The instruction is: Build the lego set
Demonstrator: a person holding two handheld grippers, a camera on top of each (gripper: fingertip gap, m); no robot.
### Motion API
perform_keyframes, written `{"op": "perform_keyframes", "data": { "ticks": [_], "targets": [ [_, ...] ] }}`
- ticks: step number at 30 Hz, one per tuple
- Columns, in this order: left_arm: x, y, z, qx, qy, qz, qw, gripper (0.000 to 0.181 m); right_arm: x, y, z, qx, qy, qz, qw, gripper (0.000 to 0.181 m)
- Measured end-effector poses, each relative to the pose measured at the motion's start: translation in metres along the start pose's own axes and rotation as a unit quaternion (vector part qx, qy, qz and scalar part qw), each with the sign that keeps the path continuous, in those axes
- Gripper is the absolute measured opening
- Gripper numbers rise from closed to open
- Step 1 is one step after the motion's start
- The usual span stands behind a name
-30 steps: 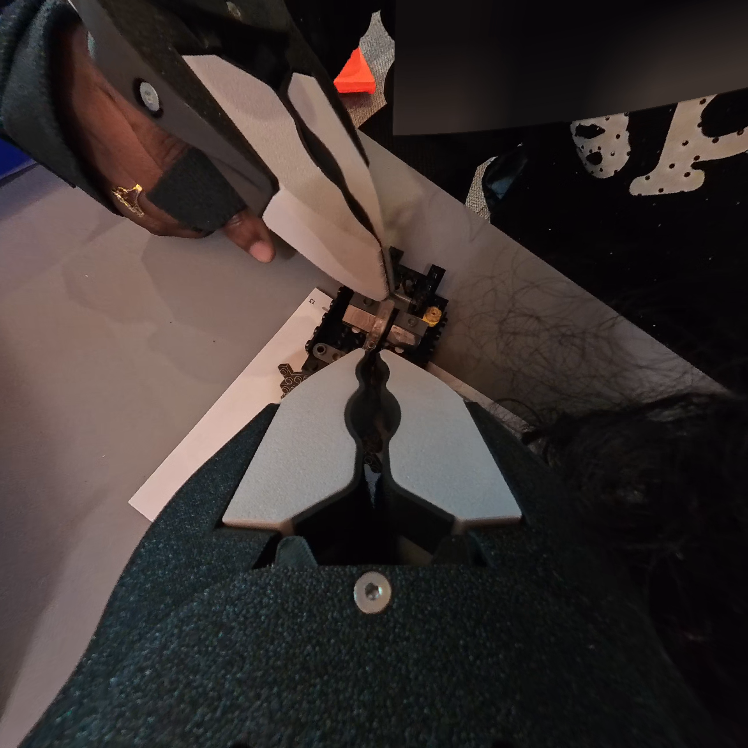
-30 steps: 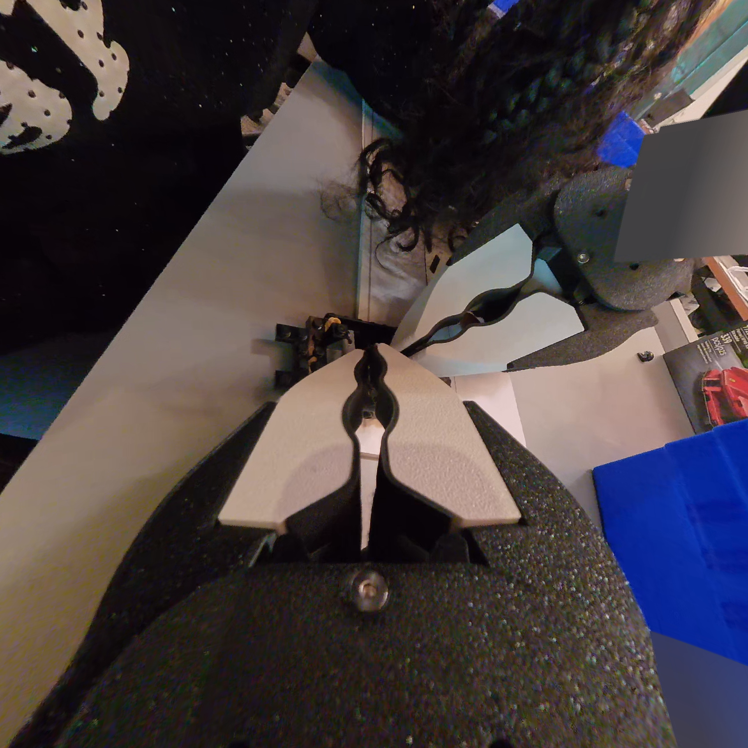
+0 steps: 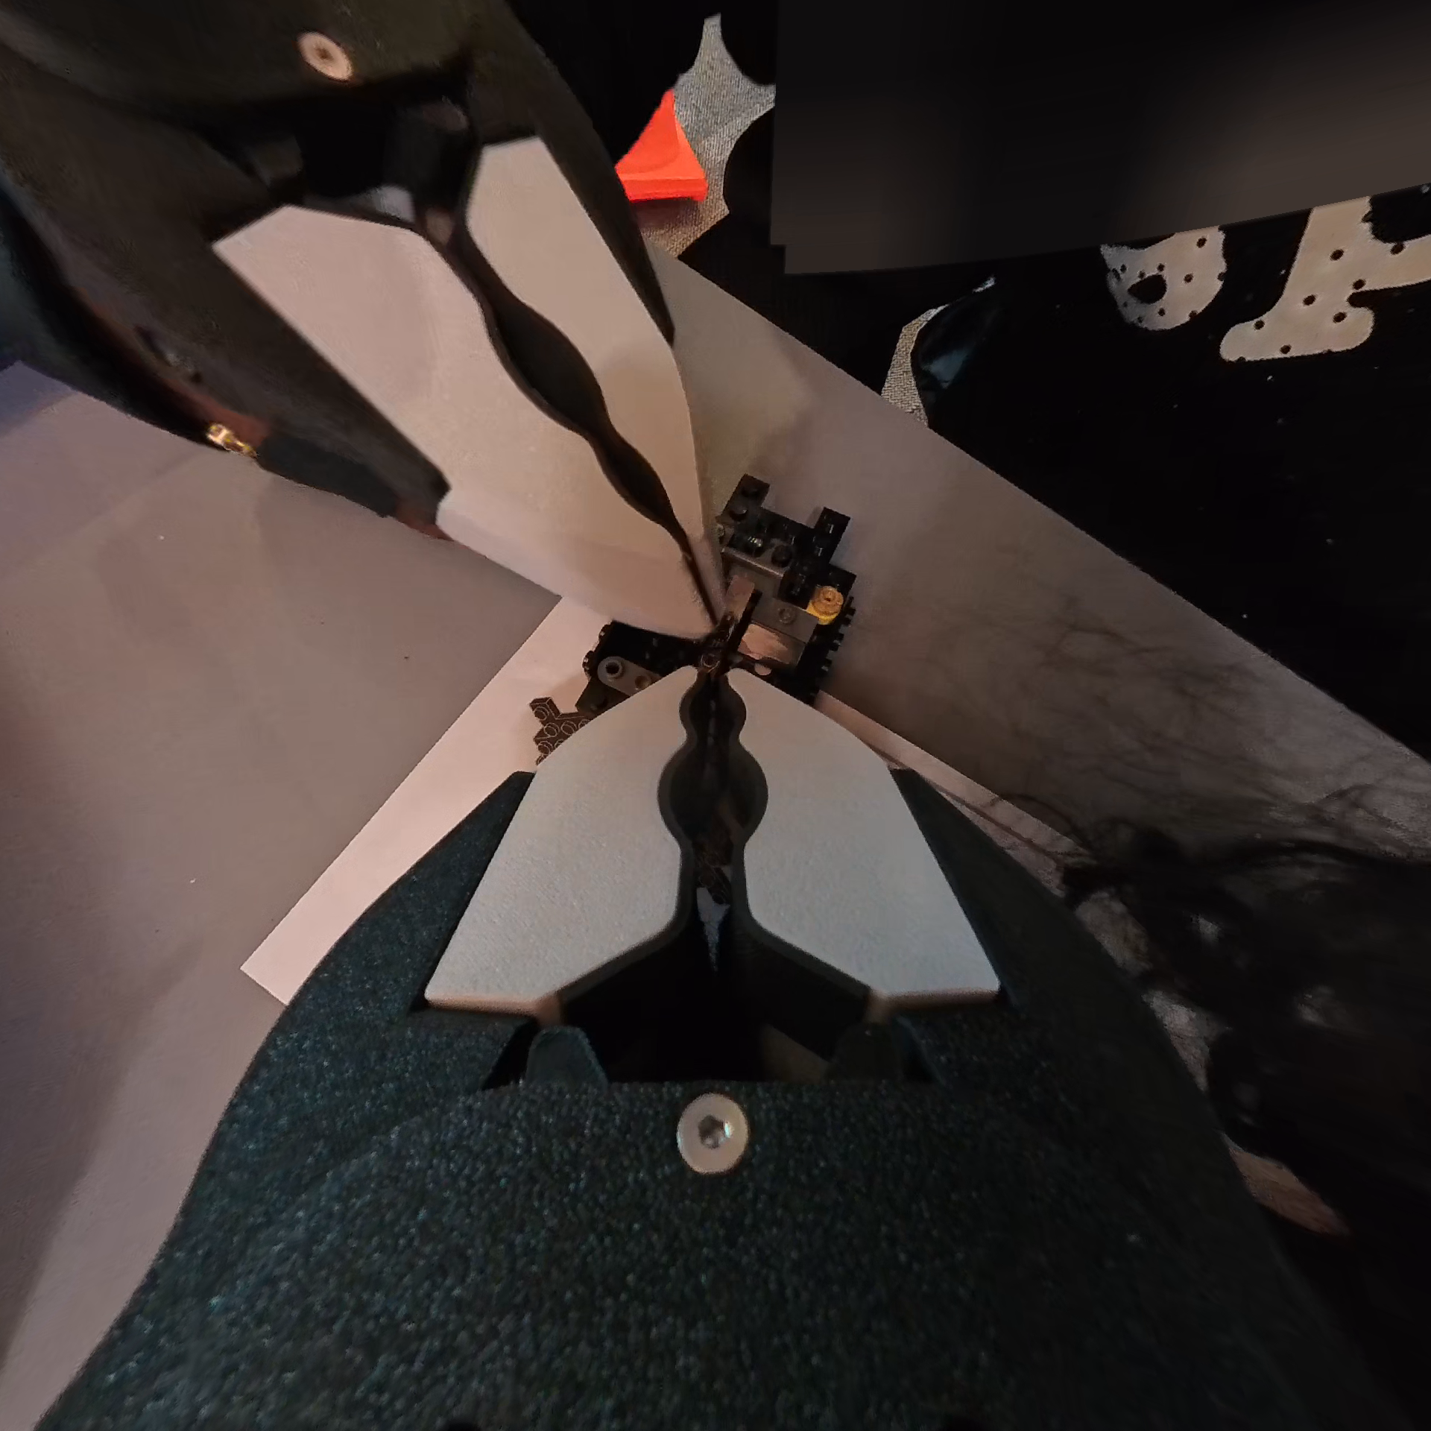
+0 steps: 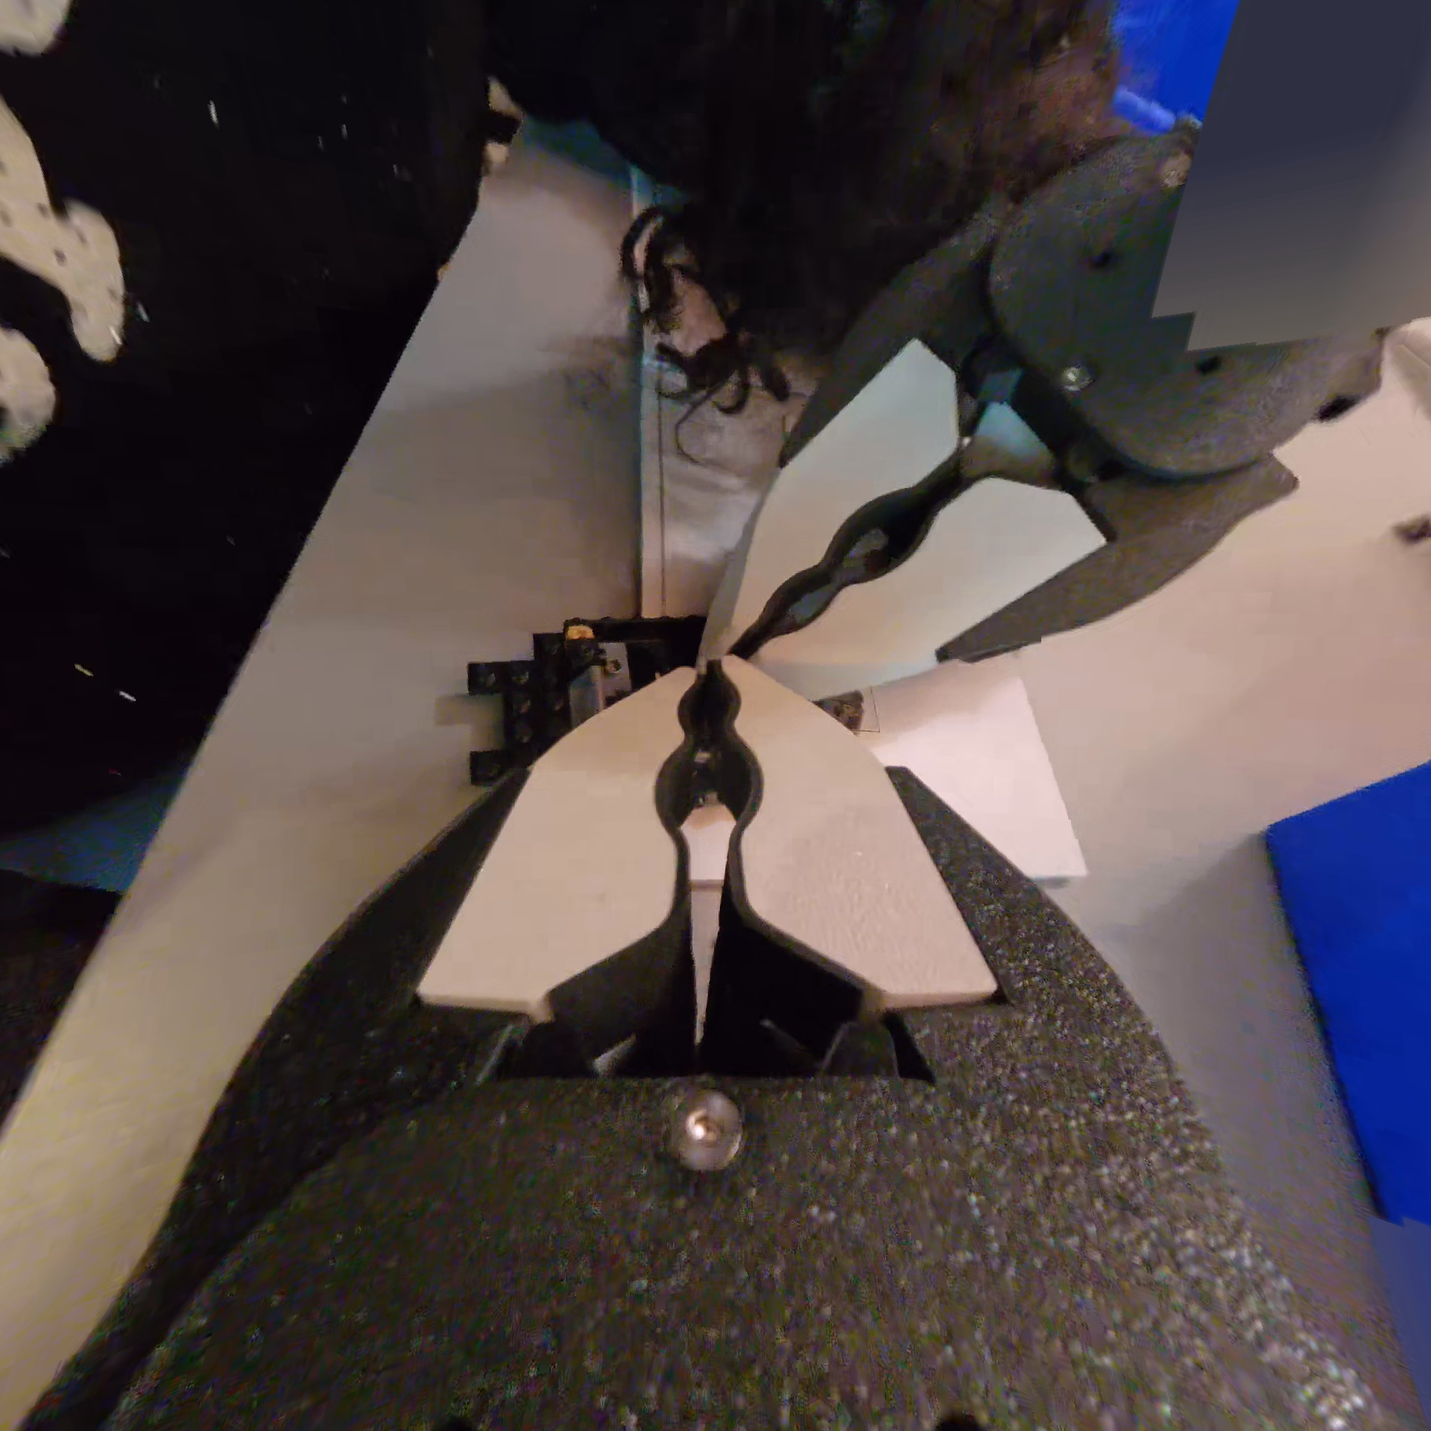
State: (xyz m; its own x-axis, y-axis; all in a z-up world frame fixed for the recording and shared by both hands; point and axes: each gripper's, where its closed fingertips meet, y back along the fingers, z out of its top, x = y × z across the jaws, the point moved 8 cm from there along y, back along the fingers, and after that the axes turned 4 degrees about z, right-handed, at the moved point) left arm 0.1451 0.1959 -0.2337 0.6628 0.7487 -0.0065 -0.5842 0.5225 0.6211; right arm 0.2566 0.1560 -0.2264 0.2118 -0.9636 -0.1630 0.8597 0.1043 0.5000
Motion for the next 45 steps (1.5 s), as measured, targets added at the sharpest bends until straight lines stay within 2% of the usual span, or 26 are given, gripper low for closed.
{"op": "perform_keyframes", "data": {
  "ticks": [1, 3, 6, 9, 20, 45],
  "targets": [
    [0.0, 0.0, 0.001, 0.0, 0.0, -0.001, 1.0, 0.001, -0.002, 0.001, 0.001, -0.004, -0.04, 0.022, 0.999, 0.0],
    [-0.001, -0.001, 0.001, -0.001, 0.001, -0.003, 1.0, 0.001, -0.007, 0.003, 0.005, 0.012, -0.118, 0.056, 0.991, 0.0],
    [0.001, 0.0, 0.001, -0.003, 0.003, -0.007, 1.0, 0.001, -0.008, 0.004, 0.012, 0.089, -0.177, 0.086, 0.976, 0.0],
    [-0.001, 0.002, 0.002, -0.005, -0.001, -0.006, 1.0, 0.001, -0.007, -0.001, 0.017, 0.168, -0.179, 0.094, 0.965, 0.0],
    [-0.007, 0.004, 0.001, -0.009, -0.01, -0.003, 1.0, 0.001, -0.014, -0.007, 0.014, 0.228, -0.172, 0.095, 0.954, 0.0],
    [-0.006, 0.005, -0.001, -0.011, -0.012, -0.008, 1.0, 0.001, -0.011, -0.013, 0.014, 0.225, -0.164, 0.131, 0.951, 0.0]
  ]
}}
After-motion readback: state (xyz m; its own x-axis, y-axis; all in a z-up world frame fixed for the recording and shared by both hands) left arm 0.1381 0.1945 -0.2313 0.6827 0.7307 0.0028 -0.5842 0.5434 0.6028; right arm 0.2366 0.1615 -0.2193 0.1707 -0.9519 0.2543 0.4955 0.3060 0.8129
